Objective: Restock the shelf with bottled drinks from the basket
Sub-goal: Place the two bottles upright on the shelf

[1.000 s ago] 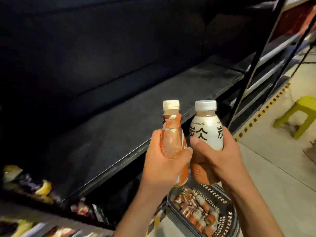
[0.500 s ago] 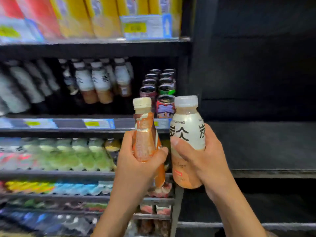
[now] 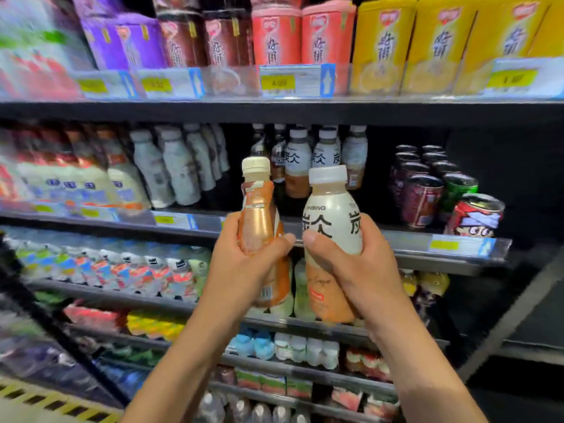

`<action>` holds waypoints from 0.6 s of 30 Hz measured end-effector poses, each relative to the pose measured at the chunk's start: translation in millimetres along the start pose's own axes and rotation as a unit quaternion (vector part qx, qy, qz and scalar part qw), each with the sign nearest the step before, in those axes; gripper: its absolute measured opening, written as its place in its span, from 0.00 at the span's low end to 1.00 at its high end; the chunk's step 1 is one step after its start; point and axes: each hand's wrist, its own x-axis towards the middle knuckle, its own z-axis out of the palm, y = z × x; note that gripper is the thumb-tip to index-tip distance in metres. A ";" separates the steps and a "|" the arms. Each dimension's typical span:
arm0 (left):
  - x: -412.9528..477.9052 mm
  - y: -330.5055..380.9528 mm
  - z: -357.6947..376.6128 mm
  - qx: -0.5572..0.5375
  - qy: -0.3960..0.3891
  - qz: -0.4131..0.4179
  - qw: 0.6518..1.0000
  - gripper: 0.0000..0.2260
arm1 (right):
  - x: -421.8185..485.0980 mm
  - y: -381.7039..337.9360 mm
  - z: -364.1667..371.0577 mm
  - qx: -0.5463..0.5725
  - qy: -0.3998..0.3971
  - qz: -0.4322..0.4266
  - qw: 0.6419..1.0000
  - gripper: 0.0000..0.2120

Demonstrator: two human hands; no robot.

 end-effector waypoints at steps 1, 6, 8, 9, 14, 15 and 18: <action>10.0 -1.5 -5.7 -0.008 -0.015 -0.012 1.000 0.19 | 7.4 -1.3 3.7 -0.018 0.012 0.000 1.000 0.17; 73.2 -15.9 -19.5 -0.052 -0.055 -0.053 0.996 0.19 | 56.8 -4.0 5.5 -0.107 0.068 0.000 0.992 0.17; 96.1 -20.1 -19.1 -0.057 -0.056 -0.051 0.995 0.18 | 78.7 -2.6 2.8 -0.104 0.087 0.013 0.991 0.18; 106.9 -21.4 -18.2 -0.059 -0.059 -0.052 0.995 0.18 | 88.6 -1.6 1.8 -0.096 0.096 0.022 0.990 0.18; 167.3 -30.5 -8.8 -0.047 -0.075 -0.092 0.992 0.18 | 137.3 9.4 -8.7 -0.058 0.143 0.078 0.985 0.21; 181.8 -36.4 -5.7 -0.052 -0.081 -0.107 0.990 0.18 | 146.4 13.5 -11.6 -0.050 0.154 0.091 0.983 0.20; 227.4 -54.7 7.9 -0.077 -0.043 -0.143 0.986 0.20 | 174.9 29.1 -17.2 -0.029 0.183 0.108 0.977 0.11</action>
